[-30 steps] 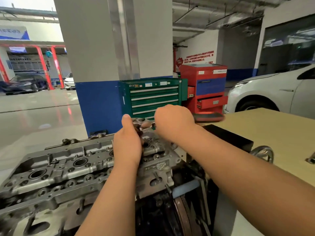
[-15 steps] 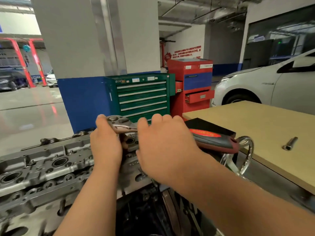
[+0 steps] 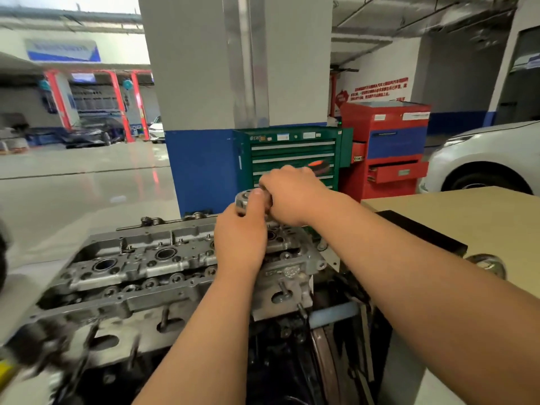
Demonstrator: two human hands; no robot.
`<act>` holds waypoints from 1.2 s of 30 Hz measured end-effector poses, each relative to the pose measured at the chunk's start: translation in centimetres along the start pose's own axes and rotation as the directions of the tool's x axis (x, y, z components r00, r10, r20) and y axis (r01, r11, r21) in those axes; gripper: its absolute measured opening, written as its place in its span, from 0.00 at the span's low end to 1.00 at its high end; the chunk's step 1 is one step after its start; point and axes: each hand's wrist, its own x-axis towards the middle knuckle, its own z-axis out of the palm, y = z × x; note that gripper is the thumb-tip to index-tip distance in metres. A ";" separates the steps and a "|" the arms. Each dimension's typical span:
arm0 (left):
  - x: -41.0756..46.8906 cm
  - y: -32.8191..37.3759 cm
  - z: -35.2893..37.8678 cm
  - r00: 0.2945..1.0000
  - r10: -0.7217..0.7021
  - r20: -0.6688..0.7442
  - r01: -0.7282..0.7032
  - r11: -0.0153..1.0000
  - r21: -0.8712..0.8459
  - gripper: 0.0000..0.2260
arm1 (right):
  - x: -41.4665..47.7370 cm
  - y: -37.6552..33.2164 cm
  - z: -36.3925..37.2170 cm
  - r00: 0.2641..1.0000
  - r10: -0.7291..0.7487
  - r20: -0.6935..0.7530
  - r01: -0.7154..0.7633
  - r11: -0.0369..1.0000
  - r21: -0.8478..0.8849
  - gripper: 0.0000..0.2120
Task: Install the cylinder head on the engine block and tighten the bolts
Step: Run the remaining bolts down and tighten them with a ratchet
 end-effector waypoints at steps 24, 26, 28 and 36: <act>-0.3 0.1 0.1 0.994 0.071 -0.086 -0.067 0.997 0.047 0.24 | -6.9 0.4 -0.4 0.976 0.163 -0.147 -0.191 0.961 -0.200 0.16; -0.3 0.4 -0.1 0.990 0.008 -0.144 -0.010 1.000 -0.012 0.20 | -10.5 -1.8 -0.9 0.968 0.126 -0.215 -0.194 0.923 -0.332 0.21; -0.2 0.4 -0.1 0.992 -0.021 -0.123 0.017 0.999 -0.033 0.23 | -10.3 -2.7 -1.4 0.972 0.168 -0.163 -0.210 0.934 -0.290 0.17; 0.4 0.1 -0.4 0.993 -0.107 0.056 0.110 0.992 -0.053 0.15 | 4.7 -1.1 1.7 0.999 0.016 0.028 -0.017 0.999 0.041 0.06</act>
